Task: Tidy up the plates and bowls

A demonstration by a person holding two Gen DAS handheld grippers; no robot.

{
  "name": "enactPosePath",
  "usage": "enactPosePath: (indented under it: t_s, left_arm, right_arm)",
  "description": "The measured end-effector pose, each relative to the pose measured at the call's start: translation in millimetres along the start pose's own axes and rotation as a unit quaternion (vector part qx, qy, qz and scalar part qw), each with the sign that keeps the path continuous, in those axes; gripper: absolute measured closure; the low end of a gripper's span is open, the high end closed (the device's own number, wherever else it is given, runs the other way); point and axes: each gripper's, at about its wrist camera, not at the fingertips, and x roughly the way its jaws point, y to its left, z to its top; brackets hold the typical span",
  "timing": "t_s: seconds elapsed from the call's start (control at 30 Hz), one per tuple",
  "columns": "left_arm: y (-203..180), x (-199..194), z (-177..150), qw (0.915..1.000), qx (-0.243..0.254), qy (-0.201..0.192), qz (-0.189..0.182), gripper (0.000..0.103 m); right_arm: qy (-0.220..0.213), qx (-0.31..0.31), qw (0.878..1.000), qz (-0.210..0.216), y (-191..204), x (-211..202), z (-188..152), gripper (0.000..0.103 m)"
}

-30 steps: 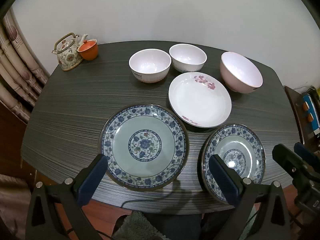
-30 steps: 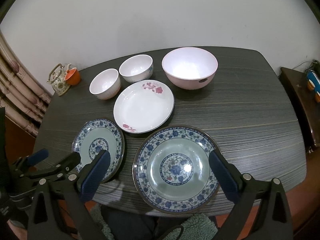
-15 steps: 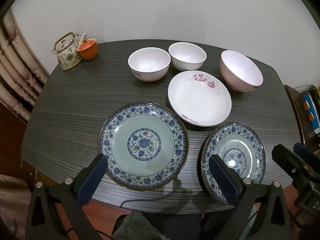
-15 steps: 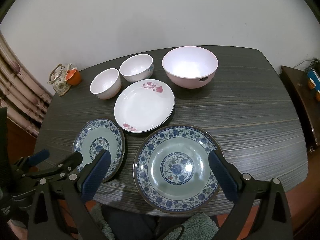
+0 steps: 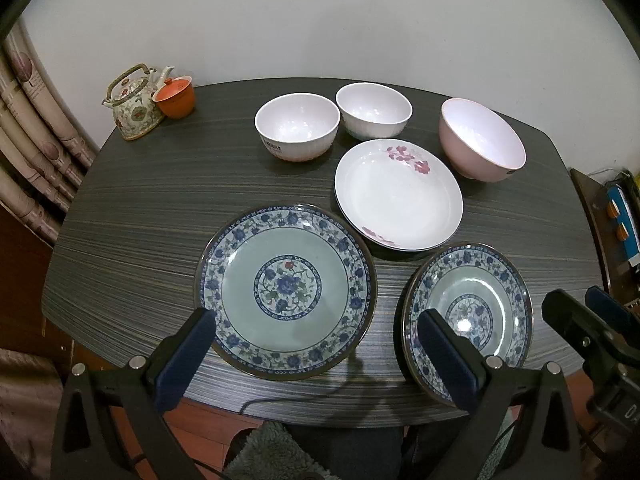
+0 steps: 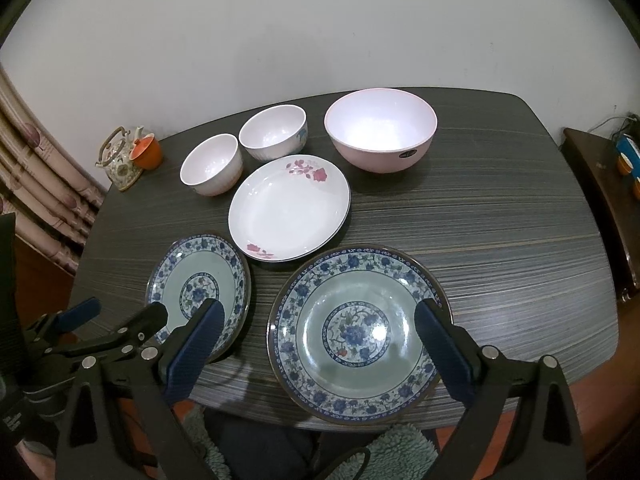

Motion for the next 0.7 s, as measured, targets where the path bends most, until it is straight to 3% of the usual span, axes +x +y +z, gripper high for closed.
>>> enactPosePath:
  t_s: [0.7]
  left_arm:
    - [-0.9,5.7,-2.3,1.0,-0.004,0.007,0.003,0.0]
  right_arm:
    - [0.004,-0.001,1.0,0.0,4.2,0.3,-4.3,0.008]
